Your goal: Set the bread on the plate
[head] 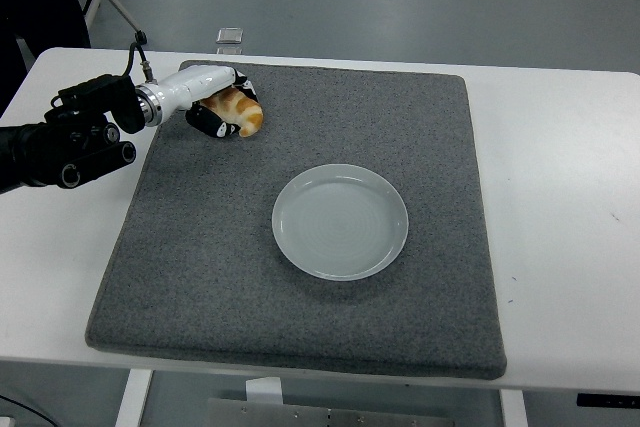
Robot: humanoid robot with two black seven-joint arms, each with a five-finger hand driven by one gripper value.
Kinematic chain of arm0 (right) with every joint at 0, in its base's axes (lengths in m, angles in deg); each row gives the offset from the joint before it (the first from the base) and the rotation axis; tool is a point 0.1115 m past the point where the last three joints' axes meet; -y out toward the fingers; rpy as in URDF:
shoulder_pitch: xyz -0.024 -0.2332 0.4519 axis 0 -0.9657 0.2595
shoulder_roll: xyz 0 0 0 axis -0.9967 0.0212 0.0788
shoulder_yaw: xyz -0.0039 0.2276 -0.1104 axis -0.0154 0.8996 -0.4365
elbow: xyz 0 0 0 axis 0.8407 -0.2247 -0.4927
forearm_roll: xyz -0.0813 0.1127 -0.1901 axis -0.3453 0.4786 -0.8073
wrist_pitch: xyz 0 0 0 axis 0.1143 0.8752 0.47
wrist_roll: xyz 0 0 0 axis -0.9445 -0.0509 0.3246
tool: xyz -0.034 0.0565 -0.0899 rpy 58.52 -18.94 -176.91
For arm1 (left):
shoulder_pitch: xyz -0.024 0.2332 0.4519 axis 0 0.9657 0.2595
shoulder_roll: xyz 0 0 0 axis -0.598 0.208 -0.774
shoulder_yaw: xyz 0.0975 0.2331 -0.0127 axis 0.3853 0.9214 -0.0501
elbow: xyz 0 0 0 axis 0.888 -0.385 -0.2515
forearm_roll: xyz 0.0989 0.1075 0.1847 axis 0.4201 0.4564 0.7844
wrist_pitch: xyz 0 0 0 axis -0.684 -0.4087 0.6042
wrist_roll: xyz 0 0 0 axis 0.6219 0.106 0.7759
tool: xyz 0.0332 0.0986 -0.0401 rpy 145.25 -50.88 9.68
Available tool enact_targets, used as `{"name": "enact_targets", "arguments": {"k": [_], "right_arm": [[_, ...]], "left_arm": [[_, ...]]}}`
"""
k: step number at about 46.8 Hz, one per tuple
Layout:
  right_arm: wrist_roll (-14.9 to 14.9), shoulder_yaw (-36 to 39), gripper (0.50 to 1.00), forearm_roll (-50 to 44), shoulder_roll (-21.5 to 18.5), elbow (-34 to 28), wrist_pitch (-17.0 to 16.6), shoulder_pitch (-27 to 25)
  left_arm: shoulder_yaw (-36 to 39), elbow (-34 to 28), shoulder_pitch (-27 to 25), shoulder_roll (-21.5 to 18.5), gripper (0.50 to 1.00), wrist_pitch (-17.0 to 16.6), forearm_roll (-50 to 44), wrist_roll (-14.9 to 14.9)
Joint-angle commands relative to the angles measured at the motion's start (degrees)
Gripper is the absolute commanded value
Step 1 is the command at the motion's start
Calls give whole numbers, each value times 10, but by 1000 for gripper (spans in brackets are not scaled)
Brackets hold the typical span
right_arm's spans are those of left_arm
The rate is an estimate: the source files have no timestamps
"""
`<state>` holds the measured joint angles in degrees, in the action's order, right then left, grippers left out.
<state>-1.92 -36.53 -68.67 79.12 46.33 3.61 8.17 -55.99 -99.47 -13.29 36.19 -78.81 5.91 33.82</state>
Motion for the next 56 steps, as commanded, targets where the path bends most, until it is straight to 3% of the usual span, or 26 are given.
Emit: {"name": "enact_targets", "arguments": {"k": [1, 24, 39, 56], "right_arm": [[0, 0, 930, 0, 0, 0, 0, 0], [0, 0, 930, 0, 0, 0, 1, 0], [0, 0, 930, 0, 0, 0, 0, 0], [0, 0, 930, 0, 0, 0, 1, 0]], "left_arm": [[0, -7, -14, -4, 500, 1, -4, 0], [-1, -54, -127, -73, 500, 26, -9, 1], [-1, -74, -197, -84, 500, 58, -10, 0], [-8, -211, -240, -93, 500, 64, -9, -10]]}}
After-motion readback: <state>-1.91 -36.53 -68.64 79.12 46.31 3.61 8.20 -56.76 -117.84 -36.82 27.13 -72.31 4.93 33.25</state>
